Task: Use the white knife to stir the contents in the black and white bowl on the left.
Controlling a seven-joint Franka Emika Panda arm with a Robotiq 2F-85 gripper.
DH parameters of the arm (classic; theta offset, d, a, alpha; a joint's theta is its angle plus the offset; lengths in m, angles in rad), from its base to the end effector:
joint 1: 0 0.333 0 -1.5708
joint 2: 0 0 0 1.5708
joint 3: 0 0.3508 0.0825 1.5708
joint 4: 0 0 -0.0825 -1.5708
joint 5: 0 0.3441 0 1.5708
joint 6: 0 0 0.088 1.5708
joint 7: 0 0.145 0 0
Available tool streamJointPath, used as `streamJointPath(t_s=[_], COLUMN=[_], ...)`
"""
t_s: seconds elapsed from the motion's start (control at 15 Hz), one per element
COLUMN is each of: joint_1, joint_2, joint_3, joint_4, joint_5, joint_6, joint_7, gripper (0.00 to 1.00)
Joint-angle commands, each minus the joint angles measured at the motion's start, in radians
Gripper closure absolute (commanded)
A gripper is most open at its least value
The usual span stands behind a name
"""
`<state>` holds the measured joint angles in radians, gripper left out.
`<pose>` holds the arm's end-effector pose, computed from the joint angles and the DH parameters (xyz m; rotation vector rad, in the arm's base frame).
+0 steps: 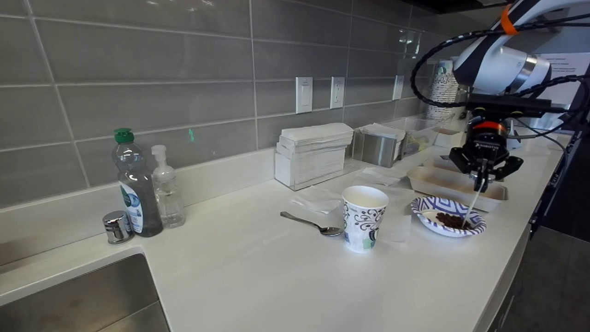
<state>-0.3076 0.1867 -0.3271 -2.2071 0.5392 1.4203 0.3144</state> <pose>0.3597 -0.1628 0.3259 -1.9223 1.2800 1.0733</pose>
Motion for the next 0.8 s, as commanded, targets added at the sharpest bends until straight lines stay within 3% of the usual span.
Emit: streamJointPath(t_s=[0.0, 0.73], joint_1=[-0.008, 0.001], joint_2=[0.016, 0.006], joint_3=[-0.003, 0.012], joint_4=[0.013, 0.001], joint_5=[0.022, 0.072], joint_6=[0.047, 0.094], joint_7=[-0.029, -0.064], gripper=[0.99, 0.99])
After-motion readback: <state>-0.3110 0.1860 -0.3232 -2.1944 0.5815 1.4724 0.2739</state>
